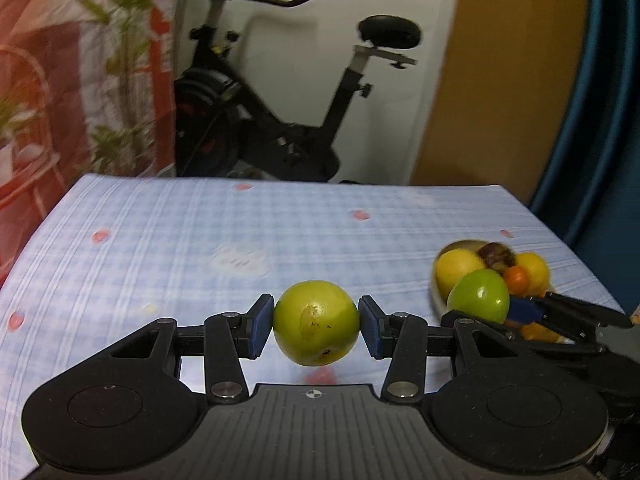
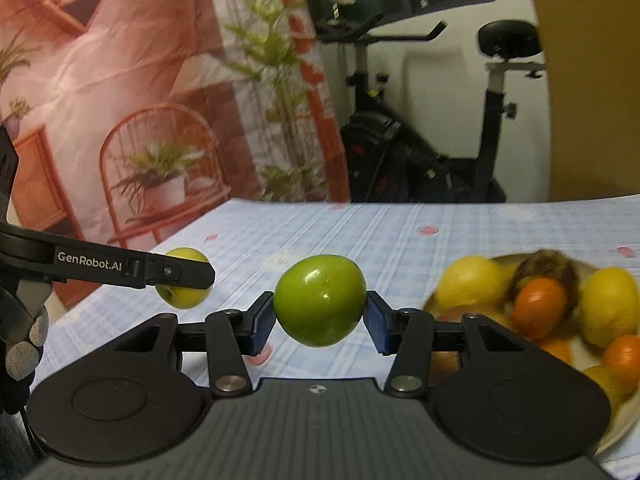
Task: Organize fruits
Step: 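Lift the green fruit and carry it over the beige plate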
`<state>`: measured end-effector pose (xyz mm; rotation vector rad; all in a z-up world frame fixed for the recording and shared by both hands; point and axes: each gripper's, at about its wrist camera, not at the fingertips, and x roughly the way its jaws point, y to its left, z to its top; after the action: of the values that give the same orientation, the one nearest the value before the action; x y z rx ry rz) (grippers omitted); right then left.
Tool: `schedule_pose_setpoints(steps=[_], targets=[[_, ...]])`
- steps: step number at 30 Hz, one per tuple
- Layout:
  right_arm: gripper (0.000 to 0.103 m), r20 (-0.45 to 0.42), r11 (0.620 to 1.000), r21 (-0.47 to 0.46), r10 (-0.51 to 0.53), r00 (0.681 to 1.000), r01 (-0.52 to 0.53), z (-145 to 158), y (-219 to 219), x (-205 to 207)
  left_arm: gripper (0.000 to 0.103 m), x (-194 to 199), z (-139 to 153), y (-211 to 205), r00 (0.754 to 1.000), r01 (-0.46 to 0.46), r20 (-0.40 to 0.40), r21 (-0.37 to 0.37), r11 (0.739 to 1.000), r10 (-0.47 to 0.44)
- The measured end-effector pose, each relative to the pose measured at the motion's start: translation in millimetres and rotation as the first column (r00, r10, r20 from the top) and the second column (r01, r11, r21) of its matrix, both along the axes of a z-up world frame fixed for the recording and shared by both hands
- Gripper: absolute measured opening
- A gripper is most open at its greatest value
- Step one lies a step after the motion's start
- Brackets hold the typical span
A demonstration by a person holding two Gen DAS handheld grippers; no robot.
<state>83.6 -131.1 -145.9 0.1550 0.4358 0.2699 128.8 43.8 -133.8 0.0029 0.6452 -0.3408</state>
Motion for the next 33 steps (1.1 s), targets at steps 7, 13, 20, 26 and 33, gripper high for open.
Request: schedule_pose_setpoints(steps=[7, 13, 20, 26, 33], targets=[[0.05, 0.042, 0.995, 0.014, -0.102, 0.994, 0.101, 5, -40, -18, 0.049, 8, 13, -53, 0.994, 0.107, 0.019, -0.01, 0.994, -0.107], [0.05, 0.065, 0.973, 0.014, -0.231, 0.971, 0.23, 3, -85, -33, 0.049, 13, 11, -100, 0.979, 0.202, 0.017, 0.003, 0.979, -0.202], [0.05, 0.035, 0.95, -0.012, -0.313, 0.949, 0.313, -14, -115, -37, 0.049, 28, -5, -135, 0.965, 0.262, -0.021, 0.028, 0.965, -0.262], [0.051, 0.028, 0.944, -0.007, -0.329, 0.944, 0.329, -23, -121, -41, 0.049, 42, -16, -145, 0.961, 0.272, -0.056, 0.046, 0.961, -0.269], [0.051, 0.045, 0.947, -0.018, -0.32, 0.947, 0.321, -25, -120, -39, 0.049, 48, -21, -146, 0.96, 0.273, -0.075, 0.051, 0.961, -0.269]])
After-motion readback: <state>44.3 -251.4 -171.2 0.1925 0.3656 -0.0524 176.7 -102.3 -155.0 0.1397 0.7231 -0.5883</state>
